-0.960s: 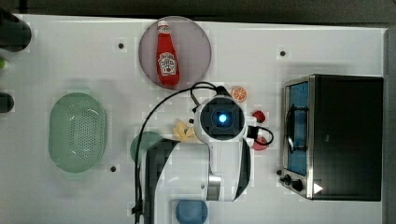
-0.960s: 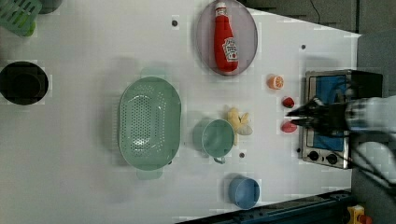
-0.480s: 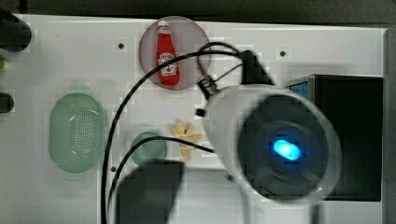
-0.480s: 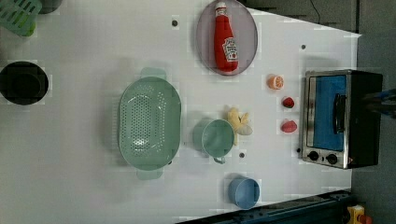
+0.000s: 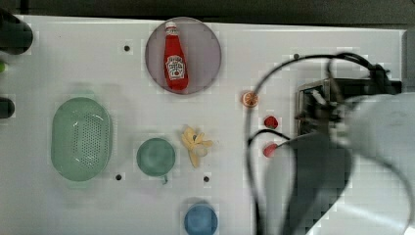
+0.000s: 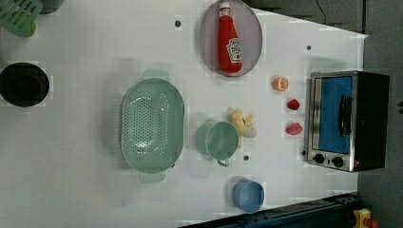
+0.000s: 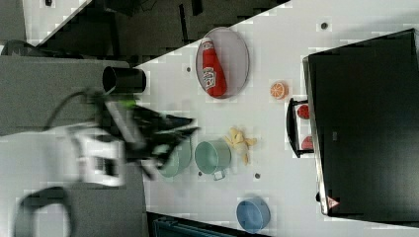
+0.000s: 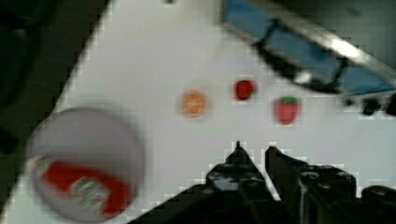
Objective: Pick banana from table and place on oven.
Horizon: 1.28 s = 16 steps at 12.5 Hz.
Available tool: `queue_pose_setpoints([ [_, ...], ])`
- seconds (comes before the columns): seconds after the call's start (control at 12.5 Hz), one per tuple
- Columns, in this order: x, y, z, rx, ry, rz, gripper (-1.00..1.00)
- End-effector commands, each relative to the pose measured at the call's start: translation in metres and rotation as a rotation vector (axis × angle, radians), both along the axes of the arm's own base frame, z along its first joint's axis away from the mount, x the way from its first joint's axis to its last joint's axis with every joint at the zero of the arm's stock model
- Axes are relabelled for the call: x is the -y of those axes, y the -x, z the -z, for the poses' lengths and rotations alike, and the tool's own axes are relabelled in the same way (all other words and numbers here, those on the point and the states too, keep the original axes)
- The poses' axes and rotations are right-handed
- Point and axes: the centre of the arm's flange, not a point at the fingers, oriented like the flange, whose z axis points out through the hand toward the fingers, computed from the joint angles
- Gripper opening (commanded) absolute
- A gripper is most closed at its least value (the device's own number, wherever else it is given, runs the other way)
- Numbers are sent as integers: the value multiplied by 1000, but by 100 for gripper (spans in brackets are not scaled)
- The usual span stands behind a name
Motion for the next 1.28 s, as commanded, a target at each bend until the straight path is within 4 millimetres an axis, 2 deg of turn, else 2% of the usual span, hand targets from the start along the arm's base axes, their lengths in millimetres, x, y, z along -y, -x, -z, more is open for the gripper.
queue_pose_setpoints([
  [0.08, 80, 14, 43, -22, 43, -109, -57],
  [0.24, 119, 13, 65, -16, 107, -190, -57],
  [0.4, 148, 14, 84, -41, 149, -270, -56],
  [0.56, 173, 18, 96, -83, 167, -308, -57],
  [0.72, 187, 21, 103, -110, 177, -380, -57],
  [0.8, 190, 22, 105, -117, 174, -398, -47],
  [0.88, 189, 22, 106, -120, 170, -402, -27],
  [1.28, 180, 17, 111, -132, 154, -418, 87],
])
